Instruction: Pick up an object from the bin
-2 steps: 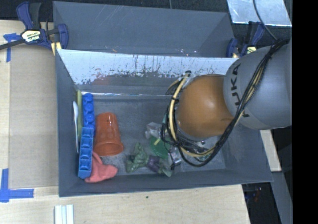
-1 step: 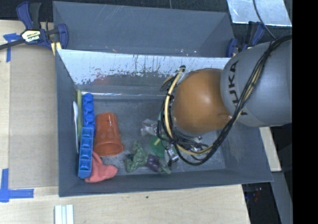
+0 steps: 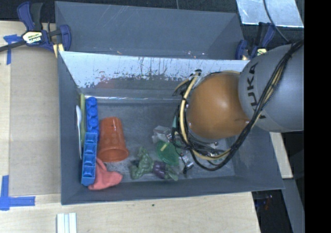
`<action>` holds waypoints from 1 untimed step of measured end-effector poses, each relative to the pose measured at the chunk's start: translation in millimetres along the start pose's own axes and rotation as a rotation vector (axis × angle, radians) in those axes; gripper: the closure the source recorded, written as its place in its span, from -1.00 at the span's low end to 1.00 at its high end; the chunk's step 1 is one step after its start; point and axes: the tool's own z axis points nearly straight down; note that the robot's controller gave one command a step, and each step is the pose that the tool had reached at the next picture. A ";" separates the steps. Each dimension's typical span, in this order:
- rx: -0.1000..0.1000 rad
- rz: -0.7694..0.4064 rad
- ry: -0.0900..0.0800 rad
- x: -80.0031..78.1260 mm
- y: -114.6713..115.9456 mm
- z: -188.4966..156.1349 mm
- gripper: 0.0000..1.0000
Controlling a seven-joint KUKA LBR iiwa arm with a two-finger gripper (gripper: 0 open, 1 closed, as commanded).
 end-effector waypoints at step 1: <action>0.001 0.053 0.000 -9.0 19.2 11.0 -1.00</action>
Offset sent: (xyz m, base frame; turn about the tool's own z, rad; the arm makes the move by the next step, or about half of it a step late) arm -0.0033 -0.0045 -0.0171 -0.0362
